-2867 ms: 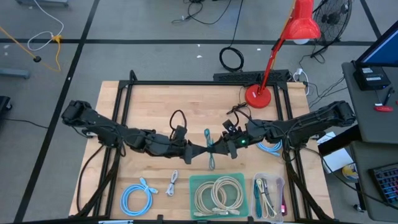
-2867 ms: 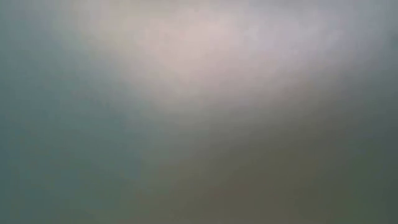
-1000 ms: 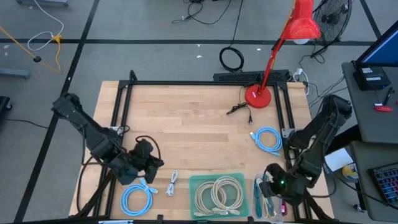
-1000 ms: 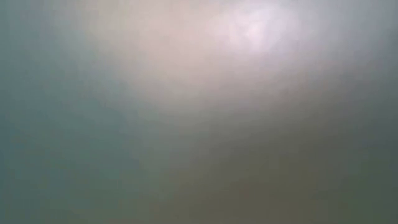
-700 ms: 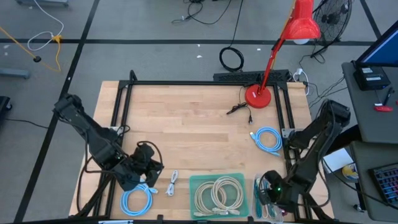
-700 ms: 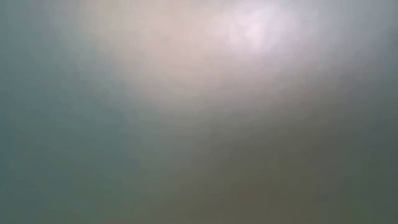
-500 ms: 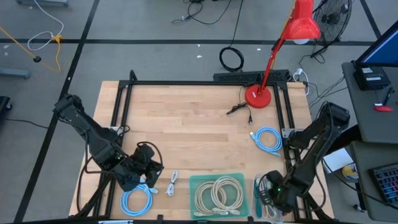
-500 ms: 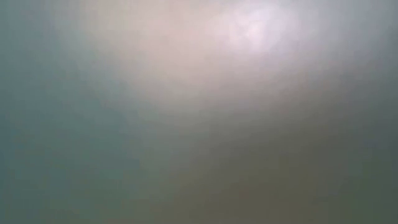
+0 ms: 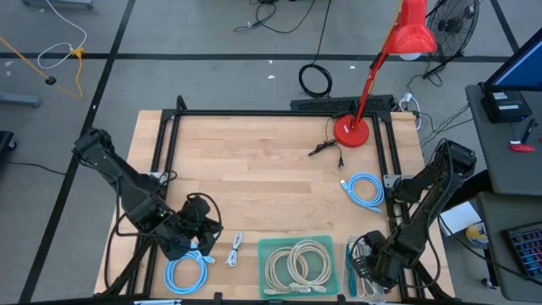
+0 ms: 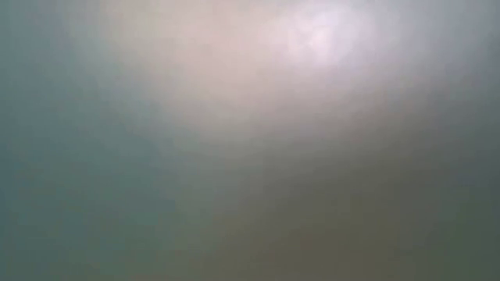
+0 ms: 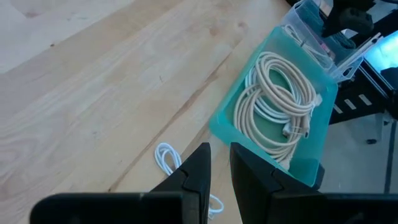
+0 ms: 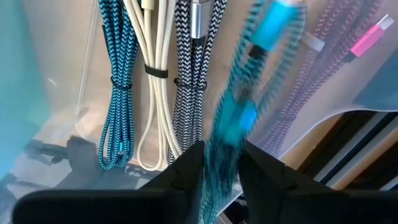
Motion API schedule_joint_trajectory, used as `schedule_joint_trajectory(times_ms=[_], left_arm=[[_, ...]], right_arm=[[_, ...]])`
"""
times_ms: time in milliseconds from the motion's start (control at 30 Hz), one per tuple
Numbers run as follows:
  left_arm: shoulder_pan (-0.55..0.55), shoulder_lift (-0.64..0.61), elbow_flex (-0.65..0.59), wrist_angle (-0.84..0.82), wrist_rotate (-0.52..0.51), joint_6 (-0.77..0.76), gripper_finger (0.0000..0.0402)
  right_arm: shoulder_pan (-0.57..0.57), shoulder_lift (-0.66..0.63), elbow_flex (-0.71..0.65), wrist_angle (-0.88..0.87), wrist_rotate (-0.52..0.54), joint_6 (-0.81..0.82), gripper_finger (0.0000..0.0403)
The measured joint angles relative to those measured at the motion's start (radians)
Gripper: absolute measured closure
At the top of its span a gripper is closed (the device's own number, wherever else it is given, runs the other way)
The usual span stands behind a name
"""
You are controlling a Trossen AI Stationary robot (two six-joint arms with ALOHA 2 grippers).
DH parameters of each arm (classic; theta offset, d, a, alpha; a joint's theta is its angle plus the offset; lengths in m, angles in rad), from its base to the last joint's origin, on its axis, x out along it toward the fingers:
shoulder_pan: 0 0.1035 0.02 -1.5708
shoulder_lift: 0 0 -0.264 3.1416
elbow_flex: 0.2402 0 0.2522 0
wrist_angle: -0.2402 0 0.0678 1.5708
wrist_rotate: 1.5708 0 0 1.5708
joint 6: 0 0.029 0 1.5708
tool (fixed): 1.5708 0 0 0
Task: Pick & Place USB Port
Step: Put the blue charger cable into the white transparent bin, then put the left blue hdmi cable into the green bin
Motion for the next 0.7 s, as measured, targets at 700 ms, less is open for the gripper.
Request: schedule_joint_trajectory(times_ms=[700], left_arm=[[0.023, 0.000, 0.000, -0.008, 0.000, 0.005, 0.0339]], right_arm=[[-0.126, -0.043, 0.000, 0.465, 0.481, -0.287, 0.0218]])
